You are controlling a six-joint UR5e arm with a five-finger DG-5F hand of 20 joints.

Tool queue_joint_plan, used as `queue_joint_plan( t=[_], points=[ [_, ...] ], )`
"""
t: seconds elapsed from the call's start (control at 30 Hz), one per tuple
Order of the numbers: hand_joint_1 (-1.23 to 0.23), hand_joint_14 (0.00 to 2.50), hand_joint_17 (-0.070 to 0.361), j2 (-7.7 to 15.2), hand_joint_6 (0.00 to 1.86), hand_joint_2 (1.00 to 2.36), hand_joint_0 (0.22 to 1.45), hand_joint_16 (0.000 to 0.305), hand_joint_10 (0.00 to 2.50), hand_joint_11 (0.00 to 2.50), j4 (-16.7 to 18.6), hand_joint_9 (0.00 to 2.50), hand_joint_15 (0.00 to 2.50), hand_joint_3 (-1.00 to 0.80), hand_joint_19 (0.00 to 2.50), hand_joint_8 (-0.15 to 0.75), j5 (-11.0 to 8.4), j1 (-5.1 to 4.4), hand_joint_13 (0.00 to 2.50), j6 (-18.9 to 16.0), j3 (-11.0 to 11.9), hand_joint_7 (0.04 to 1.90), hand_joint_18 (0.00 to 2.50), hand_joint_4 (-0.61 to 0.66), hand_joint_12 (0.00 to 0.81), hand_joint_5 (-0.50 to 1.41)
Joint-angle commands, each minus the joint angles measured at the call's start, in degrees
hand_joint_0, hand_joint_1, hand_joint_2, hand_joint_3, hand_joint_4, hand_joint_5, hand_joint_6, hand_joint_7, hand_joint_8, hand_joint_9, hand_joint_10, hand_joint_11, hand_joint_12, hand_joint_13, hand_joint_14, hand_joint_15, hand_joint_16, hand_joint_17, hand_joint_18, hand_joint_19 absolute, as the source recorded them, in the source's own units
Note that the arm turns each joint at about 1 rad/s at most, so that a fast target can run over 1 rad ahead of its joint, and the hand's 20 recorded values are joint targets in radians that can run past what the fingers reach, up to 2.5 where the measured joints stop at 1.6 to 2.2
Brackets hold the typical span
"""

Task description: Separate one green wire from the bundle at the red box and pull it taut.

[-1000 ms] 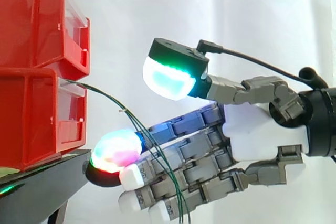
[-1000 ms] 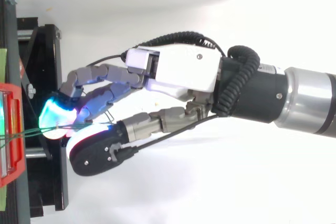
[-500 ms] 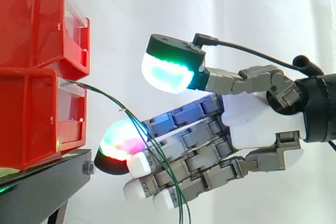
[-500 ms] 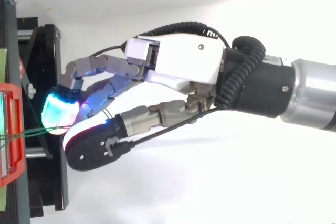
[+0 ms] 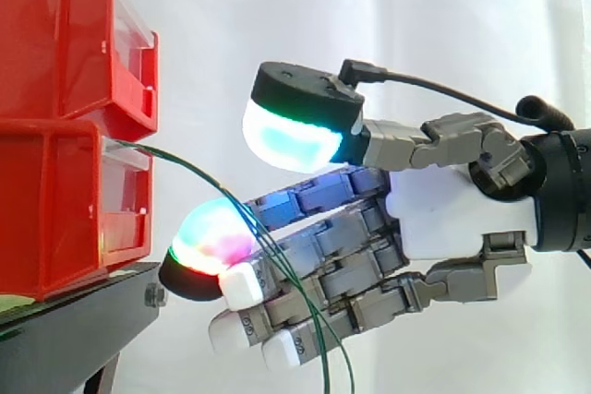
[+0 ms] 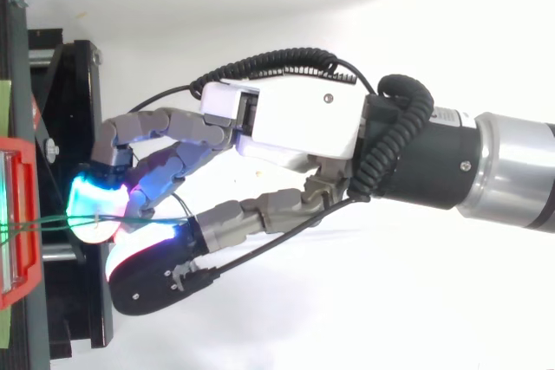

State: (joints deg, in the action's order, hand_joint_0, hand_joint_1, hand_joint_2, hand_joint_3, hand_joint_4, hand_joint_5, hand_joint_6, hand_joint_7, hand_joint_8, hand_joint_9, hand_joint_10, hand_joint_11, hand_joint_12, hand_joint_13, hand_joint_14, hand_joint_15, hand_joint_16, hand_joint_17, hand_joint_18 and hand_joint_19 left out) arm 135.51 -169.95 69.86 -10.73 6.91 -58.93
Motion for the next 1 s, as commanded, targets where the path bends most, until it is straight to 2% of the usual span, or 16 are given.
queue_joint_plan(
  t=[0.0,0.13,0.2,0.27,0.5,0.57,0.7,0.97],
  points=[
    [-0.68,0.01,0.102,-0.07,0.64,1.01,0.58,0.045,0.01,0.41,0.41,0.78,0.32,-0.35,0.40,0.224,0.01,-0.08,0.61,0.03,-0.13,1.05,0.51,0.11,0.298,-0.12],
    [-0.71,0.01,0.102,-0.07,0.75,1.01,0.59,0.045,0.01,0.44,0.41,0.78,0.33,-0.31,0.41,0.224,0.01,0.01,0.61,-0.41,-0.13,0.88,0.51,0.12,0.299,-0.15],
    [-0.71,0.01,0.102,-0.07,0.76,1.01,0.59,0.045,0.01,0.44,0.41,0.78,0.33,-0.33,0.41,0.220,0.19,0.09,0.61,-0.76,-0.04,0.85,0.51,0.13,0.299,-0.16],
    [-0.65,0.01,0.103,-0.07,0.76,1.01,0.57,0.046,0.01,0.44,0.41,0.79,0.34,-0.36,0.42,0.226,0.36,0.45,0.61,-1.11,0.22,0.84,0.52,0.14,0.300,-0.15],
    [-0.56,0.01,0.106,0.02,0.69,1.01,0.54,0.047,0.02,0.44,0.24,0.79,0.34,-0.40,0.43,0.229,2.30,1.68,0.61,-0.76,0.66,0.94,0.49,0.13,0.308,-0.14],
    [-0.56,0.01,0.106,0.10,0.68,1.01,0.54,0.047,0.01,0.44,1.73,0.79,0.34,-0.40,0.43,0.230,2.30,2.12,0.61,0.38,-1.54,0.94,0.49,0.13,0.310,-0.14],
    [-0.61,0.01,0.103,0.02,0.73,1.01,0.57,0.046,0.02,0.44,4.19,0.80,0.34,-0.33,0.42,0.230,2.30,2.12,0.61,0.38,-2.15,0.92,0.49,0.12,0.305,-0.14],
    [-0.70,0.01,0.103,0.02,0.85,1.02,0.58,0.046,0.02,0.49,4.19,0.79,0.36,-0.28,0.42,0.230,2.21,1.59,0.62,0.47,-1.01,0.80,0.51,0.12,0.303,-0.18]
  ],
)
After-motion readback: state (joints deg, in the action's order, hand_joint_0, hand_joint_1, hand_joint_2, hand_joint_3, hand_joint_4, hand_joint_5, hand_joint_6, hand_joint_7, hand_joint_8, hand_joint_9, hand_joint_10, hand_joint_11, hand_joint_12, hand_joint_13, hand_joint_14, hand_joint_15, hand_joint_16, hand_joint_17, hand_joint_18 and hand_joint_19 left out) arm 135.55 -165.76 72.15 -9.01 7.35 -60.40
